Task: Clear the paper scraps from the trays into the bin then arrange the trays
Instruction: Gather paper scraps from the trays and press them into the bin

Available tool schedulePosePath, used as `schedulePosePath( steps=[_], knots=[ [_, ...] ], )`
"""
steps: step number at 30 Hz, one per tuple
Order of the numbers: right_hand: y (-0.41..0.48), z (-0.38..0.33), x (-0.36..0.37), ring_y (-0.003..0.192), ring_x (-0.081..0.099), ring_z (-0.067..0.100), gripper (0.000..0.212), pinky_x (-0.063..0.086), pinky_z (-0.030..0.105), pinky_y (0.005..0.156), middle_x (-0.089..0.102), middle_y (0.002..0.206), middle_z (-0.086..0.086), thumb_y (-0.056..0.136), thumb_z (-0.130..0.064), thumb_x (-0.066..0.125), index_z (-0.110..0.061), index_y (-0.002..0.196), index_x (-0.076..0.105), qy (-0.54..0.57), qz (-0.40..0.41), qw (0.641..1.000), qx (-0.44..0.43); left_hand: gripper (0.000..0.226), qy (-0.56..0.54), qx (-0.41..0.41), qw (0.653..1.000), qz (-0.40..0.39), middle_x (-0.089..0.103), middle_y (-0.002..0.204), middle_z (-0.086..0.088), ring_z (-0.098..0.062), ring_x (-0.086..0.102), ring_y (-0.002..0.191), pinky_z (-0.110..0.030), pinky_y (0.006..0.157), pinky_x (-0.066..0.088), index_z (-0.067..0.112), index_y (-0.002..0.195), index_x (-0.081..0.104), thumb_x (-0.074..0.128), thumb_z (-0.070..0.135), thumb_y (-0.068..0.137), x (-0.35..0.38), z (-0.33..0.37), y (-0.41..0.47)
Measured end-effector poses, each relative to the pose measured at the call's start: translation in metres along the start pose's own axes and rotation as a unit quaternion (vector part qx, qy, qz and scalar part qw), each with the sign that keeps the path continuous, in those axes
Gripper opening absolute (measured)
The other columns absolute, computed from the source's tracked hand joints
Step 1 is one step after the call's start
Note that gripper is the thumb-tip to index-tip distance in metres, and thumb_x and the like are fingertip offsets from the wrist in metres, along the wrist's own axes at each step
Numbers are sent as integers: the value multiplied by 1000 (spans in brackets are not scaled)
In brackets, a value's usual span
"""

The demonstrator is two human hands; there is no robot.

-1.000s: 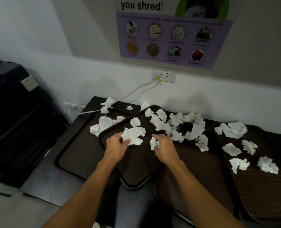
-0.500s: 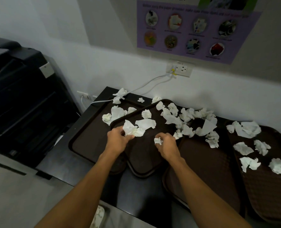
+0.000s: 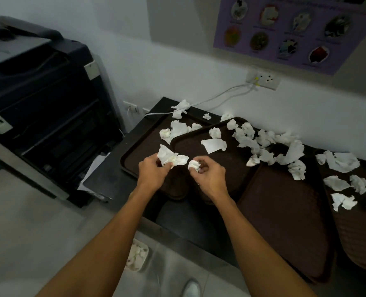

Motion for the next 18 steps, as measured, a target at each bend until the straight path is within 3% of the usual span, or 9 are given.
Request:
schedulePosePath(
  steps=[2,7,11,18],
  knots=[
    [-17,-13,20,65,65,-2,26,54,12,66,70,83,-7,83,-13,83,-18,107,76,11,-6,1000,-1,8,-8,-5,1000,13,71,74,8,-6,65,70,-16,64,43,23,94,74,78,21,87,-22,-17,-11],
    [-61,-39,81,67,66,0,26,54,13,67,72,84,-4,84,-11,81,-18,108,76,39,-36,999,-3,21,12,-29,998,55,62,76,21,3,59,70,-7,57,38,19,109,75,77,23,89,-85,-67,-42],
    [-98,-50,136,65,66,2,24,57,19,67,72,80,-7,84,-11,80,-22,105,75,54,-59,997,-6,12,21,-54,995,77,61,71,16,-1,56,64,-17,57,37,20,98,72,77,22,87,-128,-121,-68],
    [-147,-43,224,69,62,5,28,59,23,66,72,94,-9,84,-14,80,-28,107,75,37,-118,992,-4,26,16,-129,988,87,72,89,0,-12,63,77,-23,69,42,10,110,74,76,23,87,-175,-209,-103]
  ],
)
Point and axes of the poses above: each hand's wrist, its own y-axis towards the middle knuckle, its own x-axis out of the palm, z = x × y, the point moved 4 cm from there along y, towards the middle knuckle
